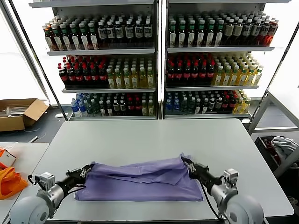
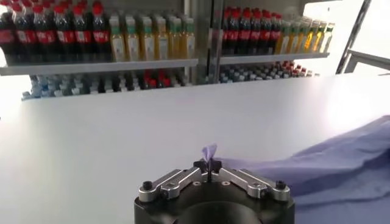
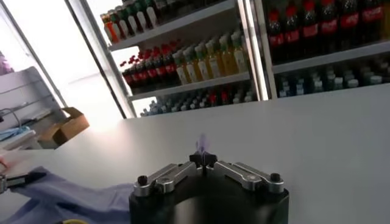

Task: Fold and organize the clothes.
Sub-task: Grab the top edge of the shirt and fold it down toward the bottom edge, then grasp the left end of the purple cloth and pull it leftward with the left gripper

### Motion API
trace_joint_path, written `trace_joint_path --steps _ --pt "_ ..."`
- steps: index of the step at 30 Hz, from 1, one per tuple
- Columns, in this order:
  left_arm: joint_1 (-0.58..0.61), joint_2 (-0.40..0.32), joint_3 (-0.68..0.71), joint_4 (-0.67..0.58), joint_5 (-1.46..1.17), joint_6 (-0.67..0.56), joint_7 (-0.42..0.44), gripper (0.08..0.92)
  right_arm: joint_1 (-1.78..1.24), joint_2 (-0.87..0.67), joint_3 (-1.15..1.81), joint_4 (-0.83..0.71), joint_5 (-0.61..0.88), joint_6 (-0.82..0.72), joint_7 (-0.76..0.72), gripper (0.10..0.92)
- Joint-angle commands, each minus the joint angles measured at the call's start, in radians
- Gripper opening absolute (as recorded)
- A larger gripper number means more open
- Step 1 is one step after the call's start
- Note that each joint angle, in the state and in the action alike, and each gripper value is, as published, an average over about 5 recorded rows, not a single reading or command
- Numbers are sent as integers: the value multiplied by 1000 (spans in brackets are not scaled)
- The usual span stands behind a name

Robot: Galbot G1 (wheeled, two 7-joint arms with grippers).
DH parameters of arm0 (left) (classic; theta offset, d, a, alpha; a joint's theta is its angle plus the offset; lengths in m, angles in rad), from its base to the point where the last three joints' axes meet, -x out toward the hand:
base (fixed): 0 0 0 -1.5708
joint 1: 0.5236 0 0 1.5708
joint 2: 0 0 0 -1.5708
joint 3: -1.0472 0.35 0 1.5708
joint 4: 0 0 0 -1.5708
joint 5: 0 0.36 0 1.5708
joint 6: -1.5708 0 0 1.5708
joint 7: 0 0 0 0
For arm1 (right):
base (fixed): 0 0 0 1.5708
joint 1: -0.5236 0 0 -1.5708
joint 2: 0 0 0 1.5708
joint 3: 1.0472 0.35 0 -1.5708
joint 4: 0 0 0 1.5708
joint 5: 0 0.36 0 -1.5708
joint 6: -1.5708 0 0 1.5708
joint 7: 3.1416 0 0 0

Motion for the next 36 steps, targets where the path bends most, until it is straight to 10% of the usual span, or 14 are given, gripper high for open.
trace_joint_path --steps 1,14,27,36 --pt "105 -19 -33 -32 49 -5 7 91 -183 3 70 84 -67 9 -6 107" --pt "158 -32 -160 -120 87 -3 -54 403 -198 60 154 32 -271 375 -39 415" --pt "169 -279 -5 -140 188 -110 -333 770 -350 157 252 10 -300 612 -97 781" --pt "125 -332 41 -91 149 -8 -446 822 -378 155 269 17 -278 627 -108 823"
